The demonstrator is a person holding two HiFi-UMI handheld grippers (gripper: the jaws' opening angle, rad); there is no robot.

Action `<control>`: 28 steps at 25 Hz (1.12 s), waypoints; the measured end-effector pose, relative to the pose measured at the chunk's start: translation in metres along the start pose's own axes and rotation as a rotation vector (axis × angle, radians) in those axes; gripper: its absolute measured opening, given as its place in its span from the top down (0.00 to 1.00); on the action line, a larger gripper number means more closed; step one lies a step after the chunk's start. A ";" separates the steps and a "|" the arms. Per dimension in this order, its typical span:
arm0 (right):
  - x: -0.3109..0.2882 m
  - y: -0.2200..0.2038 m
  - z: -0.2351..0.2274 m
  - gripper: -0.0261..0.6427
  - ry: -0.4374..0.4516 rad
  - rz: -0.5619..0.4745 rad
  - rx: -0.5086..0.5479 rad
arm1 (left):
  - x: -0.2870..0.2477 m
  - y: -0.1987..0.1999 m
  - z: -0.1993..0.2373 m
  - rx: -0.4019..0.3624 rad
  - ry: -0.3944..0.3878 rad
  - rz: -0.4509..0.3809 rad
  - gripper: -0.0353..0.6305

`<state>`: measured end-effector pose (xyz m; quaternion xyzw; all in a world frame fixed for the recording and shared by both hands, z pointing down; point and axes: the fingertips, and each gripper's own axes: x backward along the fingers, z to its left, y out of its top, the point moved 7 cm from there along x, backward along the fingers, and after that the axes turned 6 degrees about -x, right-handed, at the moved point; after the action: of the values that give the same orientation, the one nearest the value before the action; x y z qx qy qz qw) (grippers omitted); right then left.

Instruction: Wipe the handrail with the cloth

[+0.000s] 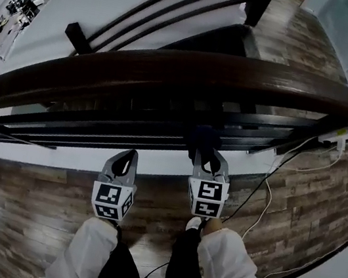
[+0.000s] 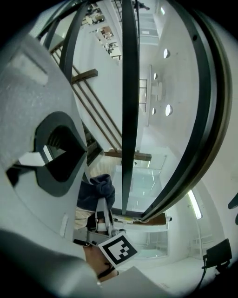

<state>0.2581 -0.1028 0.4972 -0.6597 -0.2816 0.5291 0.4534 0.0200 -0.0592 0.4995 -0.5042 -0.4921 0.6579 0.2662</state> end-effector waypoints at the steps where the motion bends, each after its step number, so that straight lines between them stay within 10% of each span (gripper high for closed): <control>1: -0.001 0.002 0.028 0.87 0.028 -0.007 0.015 | 0.017 -0.008 0.022 0.007 0.029 0.001 0.95; 14: -0.035 -0.038 0.406 0.87 0.418 0.033 0.120 | 0.234 -0.145 0.258 0.160 0.389 -0.017 0.95; 28: -0.127 -0.091 0.648 0.87 0.616 0.023 0.163 | 0.284 -0.271 0.416 0.274 0.531 -0.082 0.95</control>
<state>-0.3854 0.0227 0.6166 -0.7536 -0.0803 0.3304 0.5625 -0.5038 0.1247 0.6368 -0.5977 -0.3317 0.5519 0.4777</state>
